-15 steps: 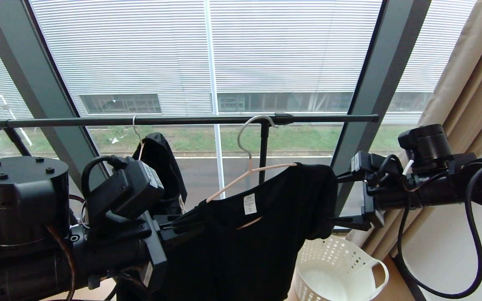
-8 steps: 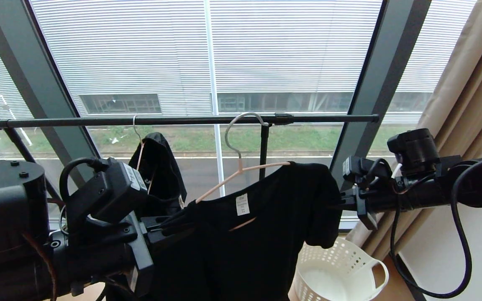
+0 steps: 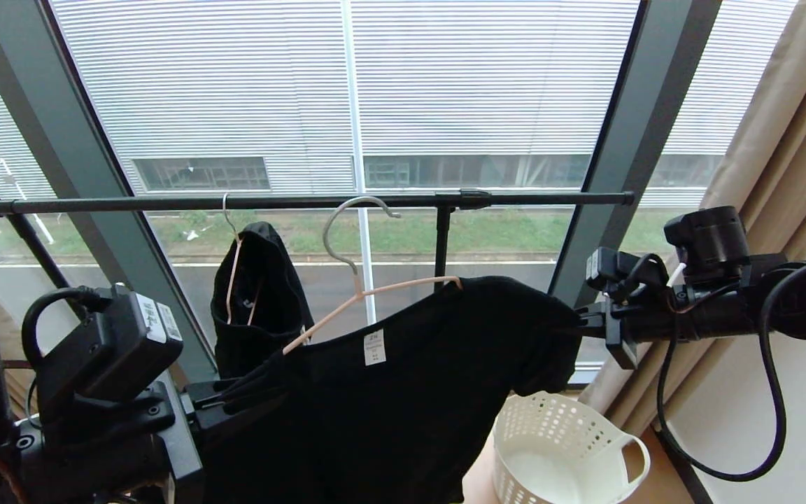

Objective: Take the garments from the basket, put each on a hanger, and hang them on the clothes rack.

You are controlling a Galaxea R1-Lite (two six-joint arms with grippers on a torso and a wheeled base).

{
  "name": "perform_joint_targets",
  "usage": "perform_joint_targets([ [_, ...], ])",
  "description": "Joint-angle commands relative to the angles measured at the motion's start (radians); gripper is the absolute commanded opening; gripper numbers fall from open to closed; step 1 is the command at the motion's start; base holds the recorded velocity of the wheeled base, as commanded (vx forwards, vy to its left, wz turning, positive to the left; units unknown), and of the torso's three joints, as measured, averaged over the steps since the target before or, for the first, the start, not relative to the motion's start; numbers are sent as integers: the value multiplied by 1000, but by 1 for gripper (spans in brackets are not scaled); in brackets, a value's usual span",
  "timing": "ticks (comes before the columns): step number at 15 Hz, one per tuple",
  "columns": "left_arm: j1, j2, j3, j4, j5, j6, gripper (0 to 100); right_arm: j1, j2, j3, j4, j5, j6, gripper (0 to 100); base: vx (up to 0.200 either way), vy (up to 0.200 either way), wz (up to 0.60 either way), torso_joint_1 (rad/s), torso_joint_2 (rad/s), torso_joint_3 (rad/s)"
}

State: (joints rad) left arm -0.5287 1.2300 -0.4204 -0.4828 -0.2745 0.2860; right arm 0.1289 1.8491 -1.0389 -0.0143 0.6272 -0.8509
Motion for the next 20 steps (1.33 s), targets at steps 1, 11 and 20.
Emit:
perform_joint_targets([
  [1, 13, -32, 15, 0, 0, -1, 0, -3, 4, 2, -1, 0, -1, 0, 0, 0, 0, 0, 0, 0],
  [11, 88, -35, 23, 1, 8, -5, 0, 6, -16, 28, -47, 12, 35, 100, 0, 0, 0, 0, 0, 0],
  [20, 164, 106, -64, 3, 133, -174, 0, 54, -62, -3, -44, 11, 222, 100, 0, 0, 0, 0, 0, 0],
])
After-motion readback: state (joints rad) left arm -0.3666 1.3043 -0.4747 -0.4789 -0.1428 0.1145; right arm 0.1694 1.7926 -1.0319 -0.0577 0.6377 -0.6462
